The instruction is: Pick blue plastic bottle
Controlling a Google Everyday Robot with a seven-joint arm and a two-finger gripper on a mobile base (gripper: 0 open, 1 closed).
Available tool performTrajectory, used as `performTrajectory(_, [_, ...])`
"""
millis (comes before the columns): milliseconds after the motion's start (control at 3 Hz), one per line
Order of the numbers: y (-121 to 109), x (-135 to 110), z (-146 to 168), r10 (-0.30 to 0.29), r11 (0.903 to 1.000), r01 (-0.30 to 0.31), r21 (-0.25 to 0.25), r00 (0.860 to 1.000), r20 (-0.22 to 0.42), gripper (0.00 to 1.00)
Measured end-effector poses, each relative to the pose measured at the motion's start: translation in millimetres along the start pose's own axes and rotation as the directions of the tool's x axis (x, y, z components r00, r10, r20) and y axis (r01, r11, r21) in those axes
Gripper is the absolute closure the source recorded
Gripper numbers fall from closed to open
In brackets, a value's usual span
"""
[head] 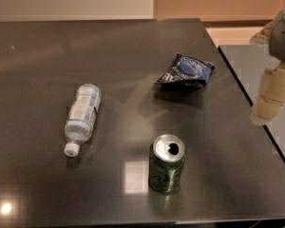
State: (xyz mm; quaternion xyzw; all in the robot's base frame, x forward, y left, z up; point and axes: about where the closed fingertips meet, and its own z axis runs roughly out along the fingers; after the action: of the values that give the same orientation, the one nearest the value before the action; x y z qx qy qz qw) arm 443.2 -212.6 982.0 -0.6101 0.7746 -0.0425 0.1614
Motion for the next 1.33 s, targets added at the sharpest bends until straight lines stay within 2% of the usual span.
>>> performTrajectory(333, [-14,-20,0,-0.053,0.9986,0.053,0.003,0.999,0.010,0.00])
performTrajectory(667, [-26,-62,6,-0.217,0.9761,0.217,0.012,0.976,0.021,0.00])
performTrajectory(1000, [-33,-91,16,-0.358,0.9337,0.358,0.012,0.933,0.033,0.00])
performTrajectory(1333, [-35,-126,39,-0.530,0.8475,0.531,0.004,0.846,0.055,0.00])
